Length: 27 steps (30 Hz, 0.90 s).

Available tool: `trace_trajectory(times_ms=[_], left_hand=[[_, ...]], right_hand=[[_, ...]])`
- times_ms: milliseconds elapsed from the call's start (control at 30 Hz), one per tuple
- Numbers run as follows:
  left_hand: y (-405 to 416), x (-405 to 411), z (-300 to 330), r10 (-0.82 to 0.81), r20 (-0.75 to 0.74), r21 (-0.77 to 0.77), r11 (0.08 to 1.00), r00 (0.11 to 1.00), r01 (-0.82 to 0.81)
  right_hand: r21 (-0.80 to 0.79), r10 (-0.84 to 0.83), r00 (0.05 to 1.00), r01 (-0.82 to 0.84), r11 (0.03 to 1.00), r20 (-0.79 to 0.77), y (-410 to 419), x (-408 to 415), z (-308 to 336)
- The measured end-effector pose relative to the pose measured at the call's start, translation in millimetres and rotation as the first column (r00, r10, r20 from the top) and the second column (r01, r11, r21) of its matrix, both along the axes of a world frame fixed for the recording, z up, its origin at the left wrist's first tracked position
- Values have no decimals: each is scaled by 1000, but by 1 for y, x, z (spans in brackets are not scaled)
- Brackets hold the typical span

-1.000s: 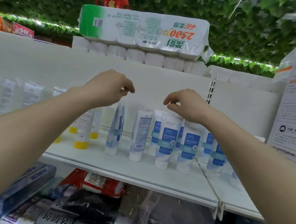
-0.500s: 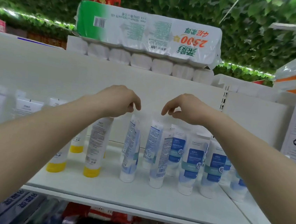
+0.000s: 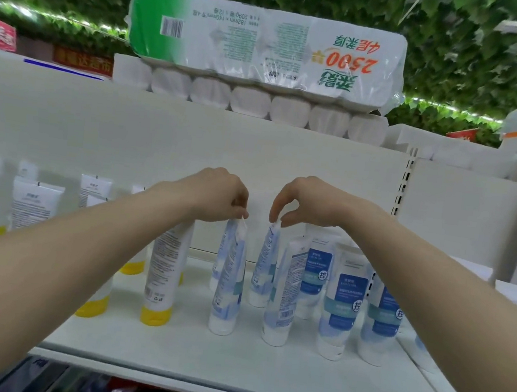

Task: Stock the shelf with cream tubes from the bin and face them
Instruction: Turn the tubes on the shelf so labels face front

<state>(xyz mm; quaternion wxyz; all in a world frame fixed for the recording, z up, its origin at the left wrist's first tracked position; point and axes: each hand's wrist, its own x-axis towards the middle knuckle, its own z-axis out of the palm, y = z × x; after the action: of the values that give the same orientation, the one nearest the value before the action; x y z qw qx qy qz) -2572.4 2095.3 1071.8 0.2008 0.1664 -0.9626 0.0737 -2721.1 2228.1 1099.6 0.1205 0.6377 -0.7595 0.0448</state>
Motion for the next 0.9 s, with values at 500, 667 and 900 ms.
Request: trace_trajectory(times_ms=[500,667,900], left_hand=[[-7,1,7,-56,-44,60,996,997,59],[-7,4,6,-76,-41,60,995,996,78],[-2,26,14,-139,-188,0,990,972,142]], right_hand=[[-28,-35,998,37,999,56,-12,-1,-4],[-11,-45,997,46,999,68,-12,1,-3],[-145,-81,997,80,986,1,13,10,9]])
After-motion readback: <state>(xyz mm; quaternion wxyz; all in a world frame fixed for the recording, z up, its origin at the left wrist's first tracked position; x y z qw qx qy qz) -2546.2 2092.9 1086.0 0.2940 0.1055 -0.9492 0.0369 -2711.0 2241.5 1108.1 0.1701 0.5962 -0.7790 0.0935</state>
